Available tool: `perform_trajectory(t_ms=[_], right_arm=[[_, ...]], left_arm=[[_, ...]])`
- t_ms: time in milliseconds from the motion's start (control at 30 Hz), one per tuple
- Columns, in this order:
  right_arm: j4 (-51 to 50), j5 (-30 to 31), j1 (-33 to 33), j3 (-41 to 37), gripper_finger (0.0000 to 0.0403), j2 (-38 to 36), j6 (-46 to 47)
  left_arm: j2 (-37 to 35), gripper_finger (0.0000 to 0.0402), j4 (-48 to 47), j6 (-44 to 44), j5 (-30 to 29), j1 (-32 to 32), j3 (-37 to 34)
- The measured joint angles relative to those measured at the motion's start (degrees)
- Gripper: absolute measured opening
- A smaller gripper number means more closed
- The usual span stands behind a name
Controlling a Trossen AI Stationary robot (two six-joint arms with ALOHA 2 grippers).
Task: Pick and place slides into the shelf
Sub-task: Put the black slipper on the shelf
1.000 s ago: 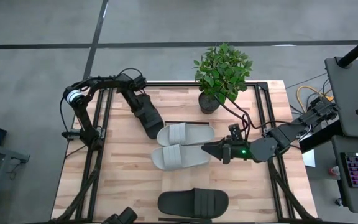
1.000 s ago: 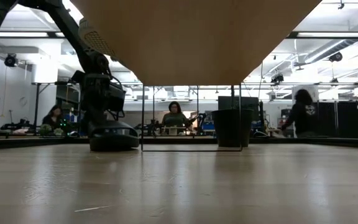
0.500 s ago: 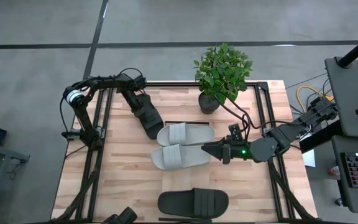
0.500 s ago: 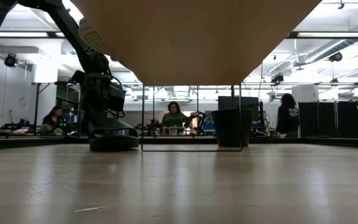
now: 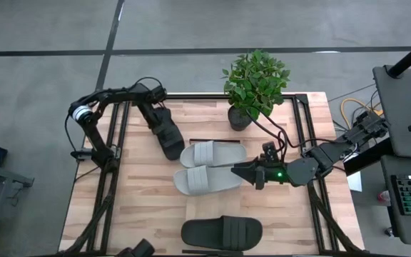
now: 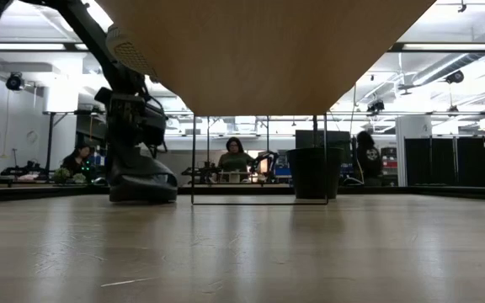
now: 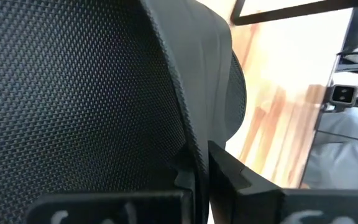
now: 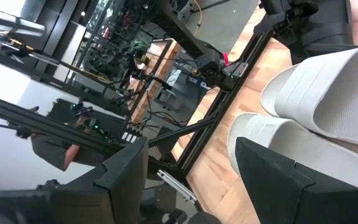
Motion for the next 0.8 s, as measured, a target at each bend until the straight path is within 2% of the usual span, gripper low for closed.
perform_trajectory(t_ms=[400, 633, 800], right_arm=[[-0.03, 0.47, -1.90, 0.00, 0.0233, 0.00, -4.54], [-0.02, 0.49, -3.58, 0.00, 0.0233, 0.00, -7.89], [-0.01, 0.48, -5.30, 0.00, 0.0233, 0.00, -9.66]], left_arm=[[-9.56, 0.0001, -1.43, -3.01, -0.51, 0.22, 0.46], [-18.13, 0.0001, -2.40, -5.88, -4.42, 0.22, 0.46], [-24.96, 0.0001, -2.50, -10.75, -4.50, 0.22, 0.48]])
